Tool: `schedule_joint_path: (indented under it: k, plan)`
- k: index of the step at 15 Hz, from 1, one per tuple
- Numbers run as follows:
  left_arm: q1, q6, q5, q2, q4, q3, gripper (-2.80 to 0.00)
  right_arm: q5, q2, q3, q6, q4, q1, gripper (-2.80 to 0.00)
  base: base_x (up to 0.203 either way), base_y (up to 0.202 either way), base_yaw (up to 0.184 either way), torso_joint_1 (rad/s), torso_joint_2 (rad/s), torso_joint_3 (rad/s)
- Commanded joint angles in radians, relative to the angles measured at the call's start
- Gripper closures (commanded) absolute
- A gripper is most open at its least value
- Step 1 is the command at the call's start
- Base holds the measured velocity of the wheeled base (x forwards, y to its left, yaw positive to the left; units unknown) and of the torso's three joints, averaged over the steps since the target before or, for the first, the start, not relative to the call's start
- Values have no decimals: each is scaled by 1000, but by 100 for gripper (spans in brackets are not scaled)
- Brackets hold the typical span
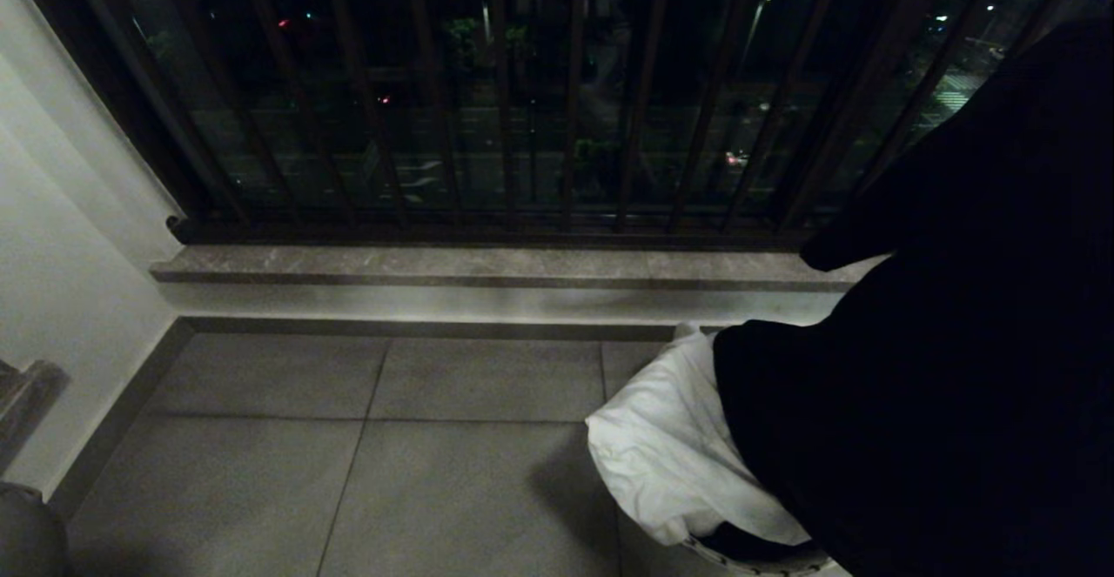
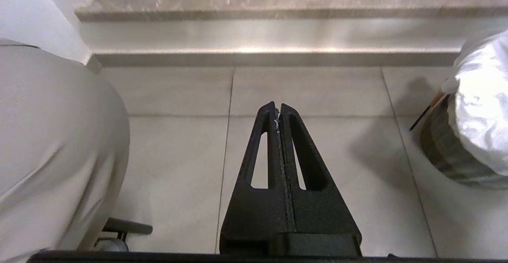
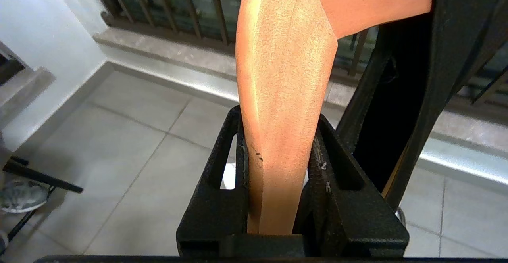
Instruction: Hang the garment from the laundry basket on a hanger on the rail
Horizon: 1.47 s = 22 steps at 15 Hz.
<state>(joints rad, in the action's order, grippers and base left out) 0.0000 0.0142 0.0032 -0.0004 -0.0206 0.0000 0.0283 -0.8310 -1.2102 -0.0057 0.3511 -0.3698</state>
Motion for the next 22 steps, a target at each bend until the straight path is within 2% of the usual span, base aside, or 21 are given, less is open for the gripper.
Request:
schedule_joint_path:
  k: [1, 22]
  plan:
    - [0, 1, 0, 0, -1, 8, 0, 1, 3, 1, 0, 2, 0, 0, 0, 0, 0, 2, 2, 212]
    - [0, 3, -2, 0, -1, 8, 0, -2, -3, 8, -2, -21, -1, 0, 0, 0, 0, 2, 1, 192]
